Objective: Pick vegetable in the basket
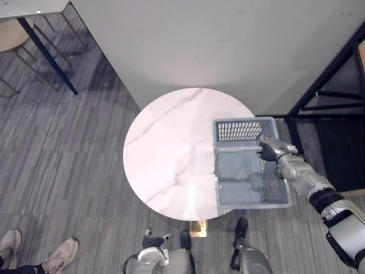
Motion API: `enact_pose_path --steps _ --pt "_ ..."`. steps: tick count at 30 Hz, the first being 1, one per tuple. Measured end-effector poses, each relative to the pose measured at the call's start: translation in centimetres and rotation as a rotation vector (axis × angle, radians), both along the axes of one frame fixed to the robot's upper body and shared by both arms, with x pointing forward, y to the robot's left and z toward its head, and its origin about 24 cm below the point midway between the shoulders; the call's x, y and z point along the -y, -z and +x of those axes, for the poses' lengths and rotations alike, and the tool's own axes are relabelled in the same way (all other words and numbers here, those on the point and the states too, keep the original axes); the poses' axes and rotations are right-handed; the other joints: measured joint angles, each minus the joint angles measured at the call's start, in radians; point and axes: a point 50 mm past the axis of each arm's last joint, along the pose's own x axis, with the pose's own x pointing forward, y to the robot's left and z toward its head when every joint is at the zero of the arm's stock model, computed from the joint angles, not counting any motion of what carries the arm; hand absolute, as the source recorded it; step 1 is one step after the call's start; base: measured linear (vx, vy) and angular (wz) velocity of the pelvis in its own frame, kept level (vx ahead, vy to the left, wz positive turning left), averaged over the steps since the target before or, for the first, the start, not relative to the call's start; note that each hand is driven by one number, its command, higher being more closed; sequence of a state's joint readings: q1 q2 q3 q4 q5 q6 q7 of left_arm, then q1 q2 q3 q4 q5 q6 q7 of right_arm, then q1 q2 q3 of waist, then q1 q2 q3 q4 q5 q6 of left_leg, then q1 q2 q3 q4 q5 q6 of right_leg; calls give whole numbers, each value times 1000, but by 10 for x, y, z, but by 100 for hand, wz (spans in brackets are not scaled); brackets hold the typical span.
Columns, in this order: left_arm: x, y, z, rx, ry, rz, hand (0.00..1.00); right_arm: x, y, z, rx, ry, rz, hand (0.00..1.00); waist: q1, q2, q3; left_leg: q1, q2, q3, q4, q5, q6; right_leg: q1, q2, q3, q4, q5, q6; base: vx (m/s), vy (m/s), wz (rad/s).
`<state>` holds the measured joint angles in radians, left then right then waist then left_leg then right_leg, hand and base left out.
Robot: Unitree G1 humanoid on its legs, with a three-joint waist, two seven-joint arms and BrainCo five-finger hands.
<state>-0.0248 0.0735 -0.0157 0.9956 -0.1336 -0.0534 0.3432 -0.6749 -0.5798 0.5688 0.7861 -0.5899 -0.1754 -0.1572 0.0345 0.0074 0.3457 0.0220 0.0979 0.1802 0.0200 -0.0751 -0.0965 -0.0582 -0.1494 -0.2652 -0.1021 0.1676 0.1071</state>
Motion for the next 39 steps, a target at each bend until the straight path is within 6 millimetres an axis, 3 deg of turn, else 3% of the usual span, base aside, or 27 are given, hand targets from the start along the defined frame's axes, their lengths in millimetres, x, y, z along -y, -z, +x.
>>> enact_pose_path --steps 7,11,16,23,26,30,33,34,35,36,37,39 --pt "-5 4 -7 -39 -18 -11 0 -15 -4 -22 41 -129 22 100 -4 -17 -27 35 13 31 -15 -2 -3 10 17 31 -2 1 -1 -3 -19 -13" --pt "-16 10 -25 -99 -79 -29 0 -25 -3 -46 38 -228 48 100 -18 -54 -101 52 19 55 -19 -11 -8 11 23 52 -4 0 -1 20 -1 -18" --pt "-23 17 -43 -168 -154 -64 0 -26 9 -70 -34 -293 62 100 -37 -76 -161 58 18 65 -20 -13 -9 11 23 57 -4 -1 -2 -12 -1 -7" --pt "-34 20 -66 -223 -275 -34 0 -27 27 -98 -114 -321 133 100 -45 -68 -204 115 32 115 -31 -20 -16 40 42 102 -4 -6 -9 -17 -13 -20" --pt "-36 20 -70 -241 -295 -20 0 -16 31 -107 -121 -268 155 100 -51 -66 -206 116 50 129 53 -77 -15 61 48 114 13 -20 -19 -27 13 -21" --pt "-38 19 -71 -273 -264 41 0 3 26 -119 -53 -172 196 100 -63 -60 -207 85 64 170 181 -152 -9 -11 48 176 155 -65 -18 -53 69 -42" --pt "-44 16 -66 -283 -203 134 0 6 10 -116 55 -143 199 100 -66 -76 -203 -4 58 279 307 -218 25 -139 49 295 197 -7 29 -175 137 -107" --pt "-47 15 -64 -284 -191 150 0 3 6 -113 77 -156 191 100 -64 -82 -199 -16 59 337 315 -223 48 -183 67 330 169 76 59 -236 125 -172" --pt "-45 19 -76 -342 -179 155 0 -7 1 -106 105 -173 204 100 -55 -41 -186 -11 107 447 296 -211 83 -205 86 259 187 116 15 -343 185 -208" --pt "-43 21 -84 -378 -172 161 0 -12 3 -106 104 -181 198 100 -61 -31 -176 24 115 516 252 -189 82 -223 42 27 451 -81 -188 -267 141 -183" --pt "-41 21 -85 -378 -162 164 0 -13 5 -106 97 -181 197 100 -60 -31 -177 45 116 550 231 -180 86 -209 7 -64 555 -149 -208 -187 159 -152" --pt "-38 23 -95 -407 -120 171 0 -17 9 -100 94 -173 210 100 -44 -43 -183 82 135 673 229 -173 91 -140 -120 -254 756 -247 -226 -161 100 -170"
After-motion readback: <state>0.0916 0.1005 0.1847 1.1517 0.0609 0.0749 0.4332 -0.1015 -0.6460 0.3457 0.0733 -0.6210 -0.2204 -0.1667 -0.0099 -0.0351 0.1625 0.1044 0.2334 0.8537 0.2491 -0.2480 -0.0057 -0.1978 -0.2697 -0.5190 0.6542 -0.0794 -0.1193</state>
